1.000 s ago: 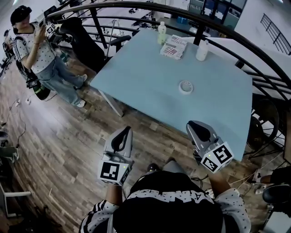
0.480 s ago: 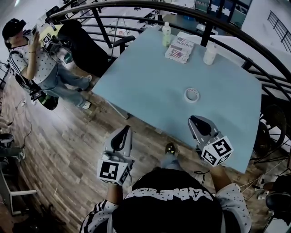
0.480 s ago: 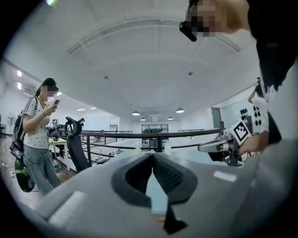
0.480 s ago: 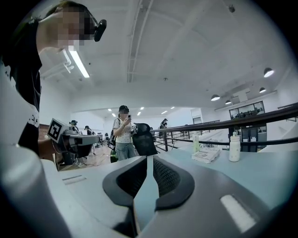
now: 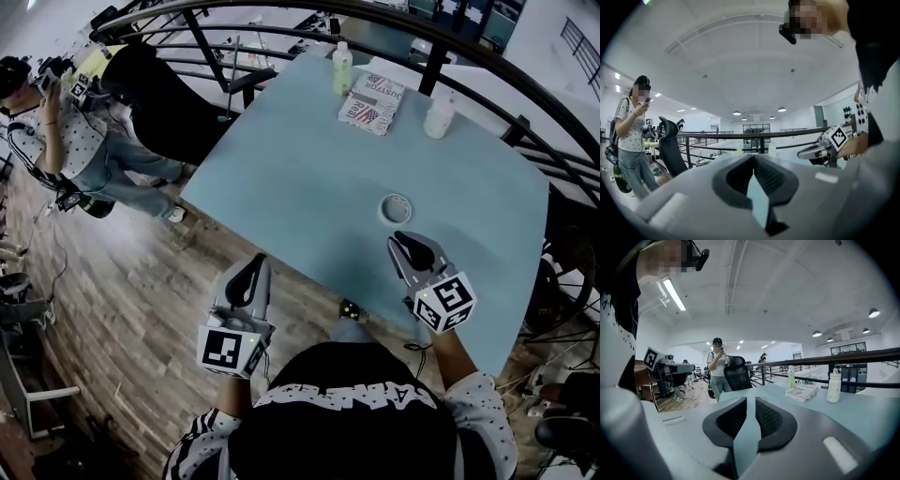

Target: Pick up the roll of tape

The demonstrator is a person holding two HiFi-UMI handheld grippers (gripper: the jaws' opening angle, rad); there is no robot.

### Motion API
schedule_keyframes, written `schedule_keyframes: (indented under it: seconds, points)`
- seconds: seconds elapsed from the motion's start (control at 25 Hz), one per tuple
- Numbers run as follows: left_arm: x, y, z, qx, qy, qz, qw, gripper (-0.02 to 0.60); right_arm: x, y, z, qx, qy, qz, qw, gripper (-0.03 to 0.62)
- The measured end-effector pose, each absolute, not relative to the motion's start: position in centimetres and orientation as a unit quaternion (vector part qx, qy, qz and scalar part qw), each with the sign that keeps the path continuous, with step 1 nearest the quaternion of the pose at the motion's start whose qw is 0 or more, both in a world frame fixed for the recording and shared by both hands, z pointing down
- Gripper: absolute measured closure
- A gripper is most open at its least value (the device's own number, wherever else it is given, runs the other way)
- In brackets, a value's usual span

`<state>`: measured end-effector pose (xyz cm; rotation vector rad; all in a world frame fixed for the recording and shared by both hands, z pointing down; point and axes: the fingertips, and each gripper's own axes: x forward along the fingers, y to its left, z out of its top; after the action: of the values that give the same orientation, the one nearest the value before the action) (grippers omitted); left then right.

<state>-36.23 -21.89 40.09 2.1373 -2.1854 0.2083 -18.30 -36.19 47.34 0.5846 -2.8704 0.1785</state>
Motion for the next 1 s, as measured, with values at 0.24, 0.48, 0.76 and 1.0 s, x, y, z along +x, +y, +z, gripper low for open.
schedule_keyframes:
  seconds: [0.24,0.48,0.76,1.0]
  points:
    - [-37.0,-25.2,40.8,0.689,-0.72,0.075,0.046,0.581,-18.8,-40.5,49.9,0.198,-0.969,0.06,0.131,0.549]
    - [-37.3,-27.6,41.4,0.682,-0.725,0.082,0.052,0.581,-18.9,-42.9,52.4,0.189,-0.966,0.054,0.165,0.54]
    - [-37.1,-29.2,42.6,0.672,-0.733,0.091,0.06,0.581,-19.2,-44.9,56.1,0.171,-0.961,0.027,0.217,0.517]
    - [-37.6,-29.8,43.0,0.652,-0.75,0.094,0.059,0.581,-19.7,-46.0,59.1,0.15,-0.955,0.015,0.256,0.501]
